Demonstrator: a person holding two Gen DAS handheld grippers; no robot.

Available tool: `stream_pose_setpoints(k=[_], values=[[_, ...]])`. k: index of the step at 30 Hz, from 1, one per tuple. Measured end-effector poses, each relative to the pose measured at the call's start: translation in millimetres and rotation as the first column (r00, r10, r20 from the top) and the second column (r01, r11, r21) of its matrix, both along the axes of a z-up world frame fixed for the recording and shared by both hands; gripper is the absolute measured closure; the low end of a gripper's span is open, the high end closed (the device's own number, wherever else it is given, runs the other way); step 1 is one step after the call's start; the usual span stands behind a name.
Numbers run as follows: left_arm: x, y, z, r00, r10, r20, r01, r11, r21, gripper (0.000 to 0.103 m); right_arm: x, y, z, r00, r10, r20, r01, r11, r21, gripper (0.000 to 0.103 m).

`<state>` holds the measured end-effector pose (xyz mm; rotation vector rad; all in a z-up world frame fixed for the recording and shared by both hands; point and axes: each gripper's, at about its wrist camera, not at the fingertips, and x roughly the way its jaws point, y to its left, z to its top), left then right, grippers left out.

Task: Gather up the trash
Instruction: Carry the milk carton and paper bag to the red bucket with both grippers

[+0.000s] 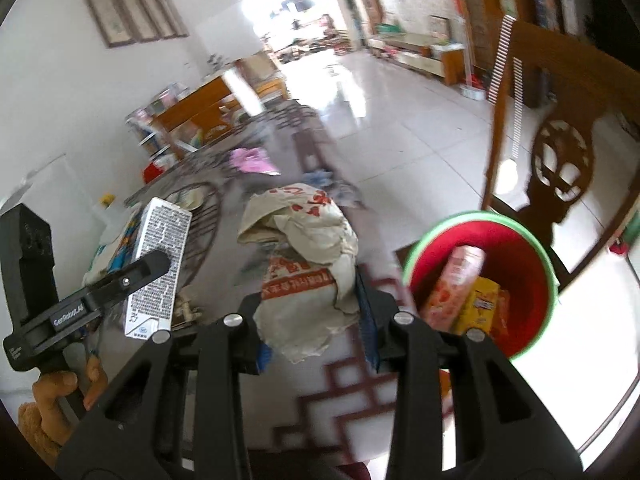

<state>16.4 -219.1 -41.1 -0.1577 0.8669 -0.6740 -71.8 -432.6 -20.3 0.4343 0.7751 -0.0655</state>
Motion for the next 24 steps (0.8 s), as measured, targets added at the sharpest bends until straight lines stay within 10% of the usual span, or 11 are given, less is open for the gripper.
stream_pose_setpoints(k=[24], values=[[8, -178, -20, 0.939, -0.344, 0.013, 0.341, 0.935, 0.096, 0.052, -40, -122, -54, 0.959, -0.274, -0.071, 0.279, 0.957, 0.076, 0.068]])
